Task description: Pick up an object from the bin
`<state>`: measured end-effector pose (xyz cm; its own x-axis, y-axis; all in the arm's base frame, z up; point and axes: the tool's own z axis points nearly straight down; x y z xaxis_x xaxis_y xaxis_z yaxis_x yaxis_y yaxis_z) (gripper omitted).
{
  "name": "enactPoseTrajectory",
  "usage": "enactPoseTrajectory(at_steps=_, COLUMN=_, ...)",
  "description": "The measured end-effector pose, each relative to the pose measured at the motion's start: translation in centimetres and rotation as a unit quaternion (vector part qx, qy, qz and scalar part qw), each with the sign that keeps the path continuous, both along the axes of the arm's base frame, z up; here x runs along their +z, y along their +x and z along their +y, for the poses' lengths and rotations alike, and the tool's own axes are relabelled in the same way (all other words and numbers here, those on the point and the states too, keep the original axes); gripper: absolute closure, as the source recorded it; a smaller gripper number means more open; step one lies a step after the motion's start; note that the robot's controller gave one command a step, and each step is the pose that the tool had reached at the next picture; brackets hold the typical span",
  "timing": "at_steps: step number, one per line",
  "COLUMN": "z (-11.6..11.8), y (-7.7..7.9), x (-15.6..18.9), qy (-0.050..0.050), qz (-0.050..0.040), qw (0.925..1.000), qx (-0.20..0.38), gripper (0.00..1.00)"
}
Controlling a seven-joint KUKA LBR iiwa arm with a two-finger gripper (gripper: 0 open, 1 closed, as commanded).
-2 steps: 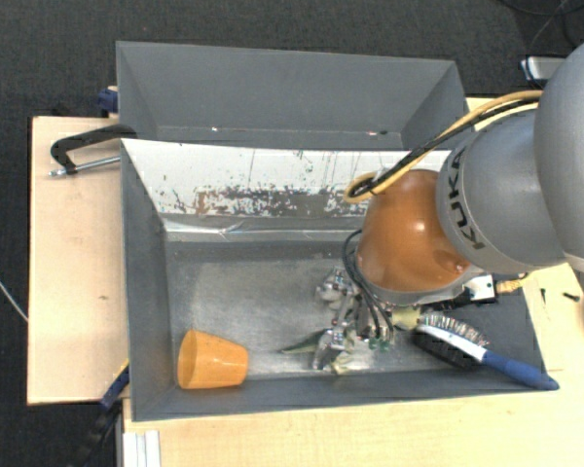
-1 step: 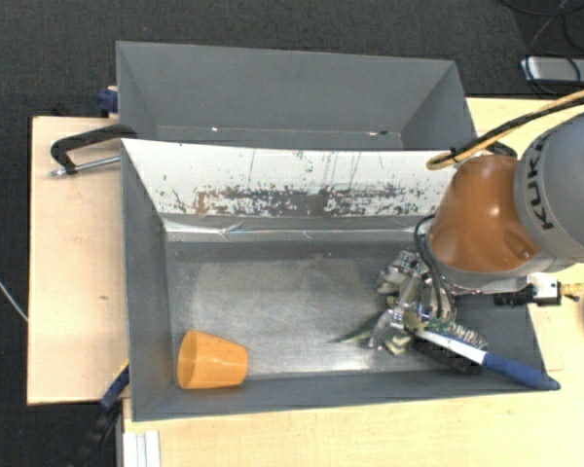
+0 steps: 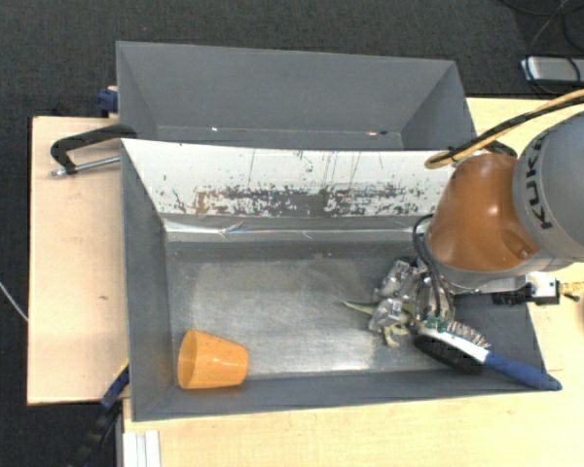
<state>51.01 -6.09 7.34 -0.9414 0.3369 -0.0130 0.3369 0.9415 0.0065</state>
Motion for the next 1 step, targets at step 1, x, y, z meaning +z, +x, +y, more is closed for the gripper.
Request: enactPoseTrajectory(at_steps=1, z=0.15, y=0.26, x=4.63, qy=0.000, qz=0.0018, qw=1.0000, qx=0.001, gripper=1.00)
